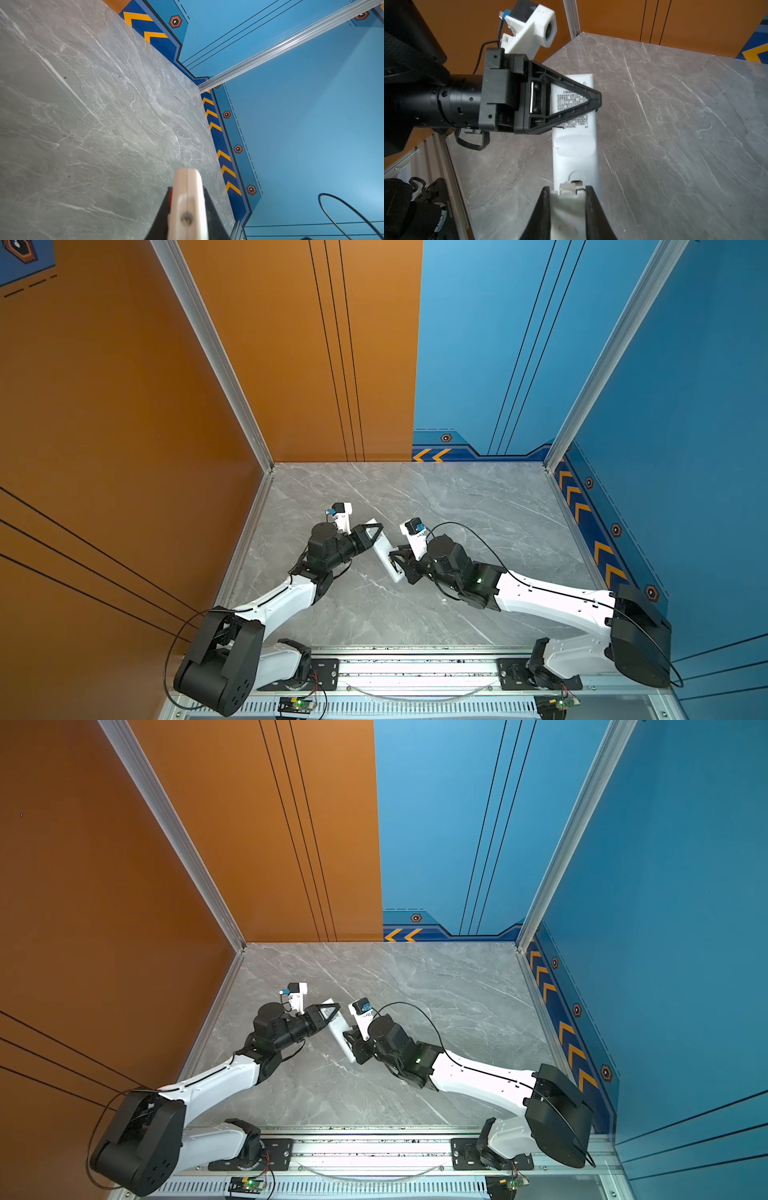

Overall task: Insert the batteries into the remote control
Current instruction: 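Carry the cover to the remote while the left gripper brings the remote closer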

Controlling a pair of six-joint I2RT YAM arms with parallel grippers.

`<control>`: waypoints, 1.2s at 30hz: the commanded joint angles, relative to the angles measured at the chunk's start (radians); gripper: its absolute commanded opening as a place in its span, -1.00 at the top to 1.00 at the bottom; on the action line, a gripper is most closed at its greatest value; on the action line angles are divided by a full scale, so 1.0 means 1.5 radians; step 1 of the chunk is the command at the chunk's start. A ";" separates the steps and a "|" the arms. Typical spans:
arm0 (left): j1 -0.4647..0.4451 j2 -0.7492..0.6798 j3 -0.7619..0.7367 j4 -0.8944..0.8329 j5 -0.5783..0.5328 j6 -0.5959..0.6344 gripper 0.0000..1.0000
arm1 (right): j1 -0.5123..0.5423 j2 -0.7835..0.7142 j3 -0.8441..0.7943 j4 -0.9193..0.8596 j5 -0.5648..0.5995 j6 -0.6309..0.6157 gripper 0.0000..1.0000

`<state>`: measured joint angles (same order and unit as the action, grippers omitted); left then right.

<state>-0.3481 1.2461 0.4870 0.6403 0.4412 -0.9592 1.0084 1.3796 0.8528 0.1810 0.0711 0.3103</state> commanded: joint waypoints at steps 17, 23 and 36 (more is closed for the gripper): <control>0.004 0.002 0.022 0.057 0.015 -0.024 1.00 | 0.004 0.029 -0.013 0.031 0.005 -0.026 0.71; 0.005 0.001 0.021 0.061 0.023 -0.025 1.00 | 0.005 0.028 -0.010 0.028 0.015 -0.037 0.71; 0.006 -0.001 0.020 0.066 0.031 -0.029 1.00 | 0.006 0.028 -0.016 0.017 0.025 -0.051 0.72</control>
<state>-0.3454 1.2568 0.4885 0.6926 0.4561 -0.9894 1.0100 1.4178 0.8421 0.2108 0.0834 0.2573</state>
